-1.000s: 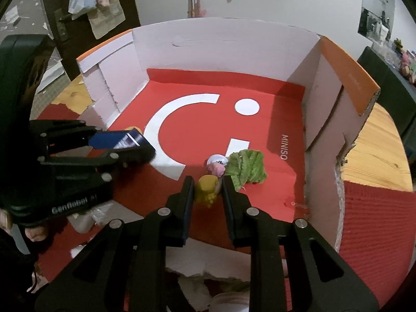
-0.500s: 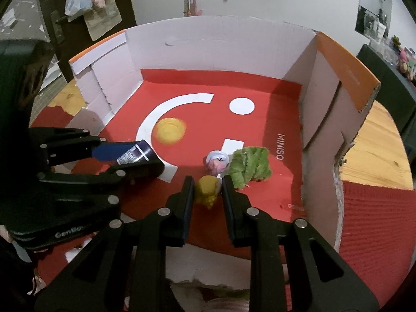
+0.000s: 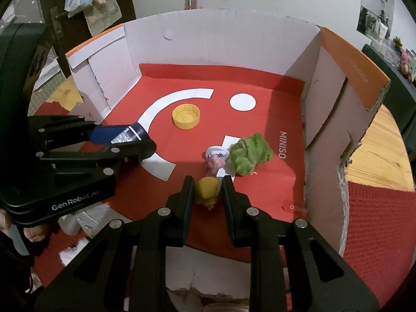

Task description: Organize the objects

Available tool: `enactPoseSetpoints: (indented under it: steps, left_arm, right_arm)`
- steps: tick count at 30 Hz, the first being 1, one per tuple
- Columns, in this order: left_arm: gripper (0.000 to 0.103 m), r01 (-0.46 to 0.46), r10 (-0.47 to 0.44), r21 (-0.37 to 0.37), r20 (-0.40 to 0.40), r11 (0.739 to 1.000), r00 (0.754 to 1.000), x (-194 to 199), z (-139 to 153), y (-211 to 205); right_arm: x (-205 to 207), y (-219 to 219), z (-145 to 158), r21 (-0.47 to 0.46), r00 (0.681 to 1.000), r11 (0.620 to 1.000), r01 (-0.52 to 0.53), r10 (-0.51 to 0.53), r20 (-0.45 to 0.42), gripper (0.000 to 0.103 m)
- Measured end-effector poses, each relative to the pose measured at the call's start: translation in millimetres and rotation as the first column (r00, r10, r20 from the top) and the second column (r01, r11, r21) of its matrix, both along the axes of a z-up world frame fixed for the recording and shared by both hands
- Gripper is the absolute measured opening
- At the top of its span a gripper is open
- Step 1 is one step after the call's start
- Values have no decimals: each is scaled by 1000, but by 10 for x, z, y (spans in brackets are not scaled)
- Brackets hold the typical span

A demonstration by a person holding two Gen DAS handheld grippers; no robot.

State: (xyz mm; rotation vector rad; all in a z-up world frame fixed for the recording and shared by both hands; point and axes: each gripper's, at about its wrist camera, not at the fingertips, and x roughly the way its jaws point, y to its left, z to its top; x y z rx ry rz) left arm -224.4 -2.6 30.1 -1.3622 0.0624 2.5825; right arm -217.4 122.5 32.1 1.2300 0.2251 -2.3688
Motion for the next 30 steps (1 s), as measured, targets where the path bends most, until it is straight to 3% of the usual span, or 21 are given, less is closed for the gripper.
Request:
enactPoseSetpoints:
  steps: [24,30]
  left_arm:
    - [29,-8,8,-5,0,1000,1000,-9,17,-13]
    - [38,-11,11,-11,-2,1000,1000,-11,16,-14]
  right_arm:
    - [6,5,-14,5,1000,1000,-2,2,6,21]
    - [17,4,-9,0,1000,1000,-3,3,3,22]
